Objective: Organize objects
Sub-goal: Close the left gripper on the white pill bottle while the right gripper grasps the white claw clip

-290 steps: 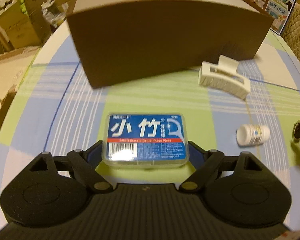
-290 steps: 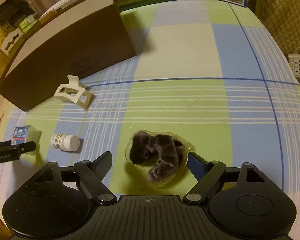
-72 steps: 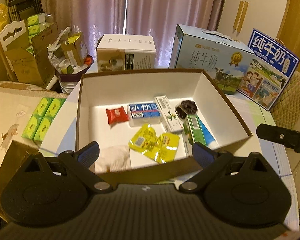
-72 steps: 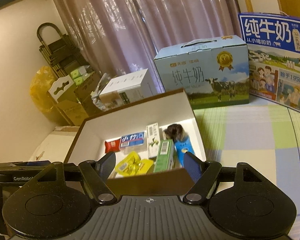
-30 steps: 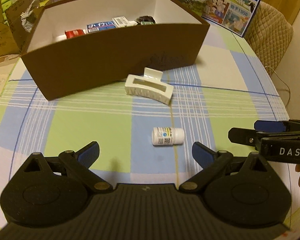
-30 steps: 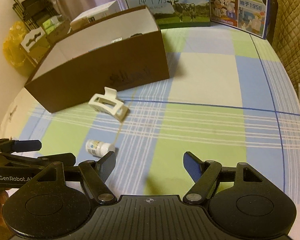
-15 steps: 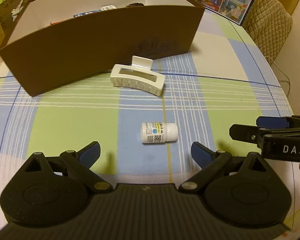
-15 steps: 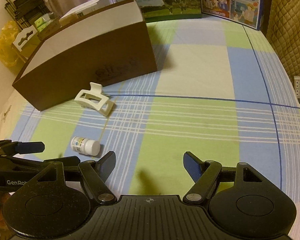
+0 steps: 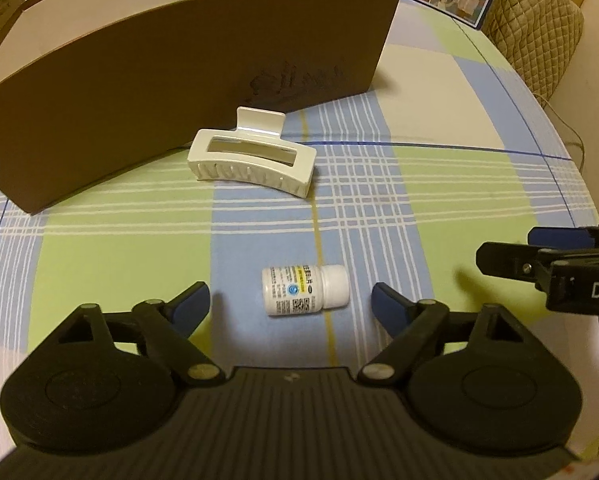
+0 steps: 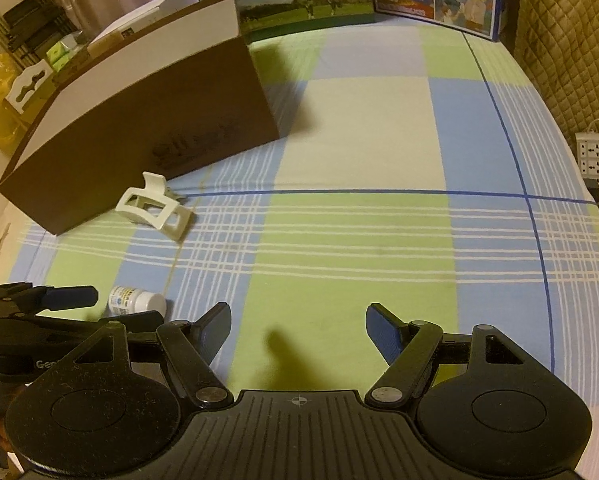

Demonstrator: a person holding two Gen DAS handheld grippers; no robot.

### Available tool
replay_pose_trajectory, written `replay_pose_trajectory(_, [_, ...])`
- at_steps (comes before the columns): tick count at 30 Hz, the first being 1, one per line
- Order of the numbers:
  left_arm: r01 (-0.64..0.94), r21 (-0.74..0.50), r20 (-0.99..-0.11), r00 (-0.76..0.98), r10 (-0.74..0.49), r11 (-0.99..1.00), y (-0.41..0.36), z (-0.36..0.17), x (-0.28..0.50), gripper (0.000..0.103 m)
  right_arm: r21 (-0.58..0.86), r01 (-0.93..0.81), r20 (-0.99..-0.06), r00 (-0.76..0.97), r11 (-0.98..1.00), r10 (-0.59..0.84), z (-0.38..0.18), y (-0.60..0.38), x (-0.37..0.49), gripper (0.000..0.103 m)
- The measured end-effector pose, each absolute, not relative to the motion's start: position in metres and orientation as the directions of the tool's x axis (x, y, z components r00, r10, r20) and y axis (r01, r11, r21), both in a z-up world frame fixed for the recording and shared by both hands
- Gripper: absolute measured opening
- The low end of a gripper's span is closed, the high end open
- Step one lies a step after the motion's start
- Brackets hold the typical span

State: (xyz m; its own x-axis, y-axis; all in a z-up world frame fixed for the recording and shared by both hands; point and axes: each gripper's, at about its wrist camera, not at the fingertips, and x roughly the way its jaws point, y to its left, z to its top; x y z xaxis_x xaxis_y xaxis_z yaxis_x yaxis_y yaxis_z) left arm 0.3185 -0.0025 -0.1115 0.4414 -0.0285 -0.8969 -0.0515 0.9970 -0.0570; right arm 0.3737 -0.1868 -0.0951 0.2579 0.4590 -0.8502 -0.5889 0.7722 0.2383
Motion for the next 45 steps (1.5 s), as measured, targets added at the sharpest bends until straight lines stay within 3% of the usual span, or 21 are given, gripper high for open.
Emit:
replay_pose_trajectory(3, [-0.032, -0.058, -0.897, 0.440, -0.038, 0.998, -0.005, -0.114, 0.322, 0.075, 0.238, -0.584, -0.854, 0.255, 0.776, 0.454, -0.097, -0.187, 0.376, 0.072])
replay_pose_trajectory(11, [0.009, -0.048, -0.893, 0.447, -0.047, 0.999, -0.006, -0.116, 0.325, 0.042, 0.238, -0.580, -0.858, 0.250, 0.779, 0.449, -0.101, -0.185, 0.377, 0.072])
replay_pose_trajectory(24, [-0.137, -0.006, -0.891, 0.451, 0.057, 0.991, 0.047, -0.114, 0.314, 0.042, 0.227, -0.741, -0.813, 0.213, 0.631, 0.542, -0.098, -0.131, 0.367, 0.072])
replay_pose_trajectory(33, [-0.247, 0.012, -0.885, 0.448, 0.125, 0.969, 0.085, -0.112, 0.312, 0.042, 0.170, -0.881, -0.753, 0.173, 0.441, 0.635, -0.102, -0.067, 0.371, 0.072])
replay_pose_trajectory(42, [-0.286, 0.019, -0.884, 0.443, 0.149, 0.958, 0.102, -0.112, 0.315, 0.042, 0.062, -0.947, -0.763, 0.159, 0.315, 0.627, -0.125, -0.022, 0.371, 0.071])
replay_pose_trajectory(45, [-0.288, 0.020, -0.883, 0.444, 0.152, 0.957, 0.103, -0.111, 0.315, 0.042, 0.022, -0.961, -0.761, 0.163, 0.277, 0.628, -0.131, -0.017, 0.367, 0.065])
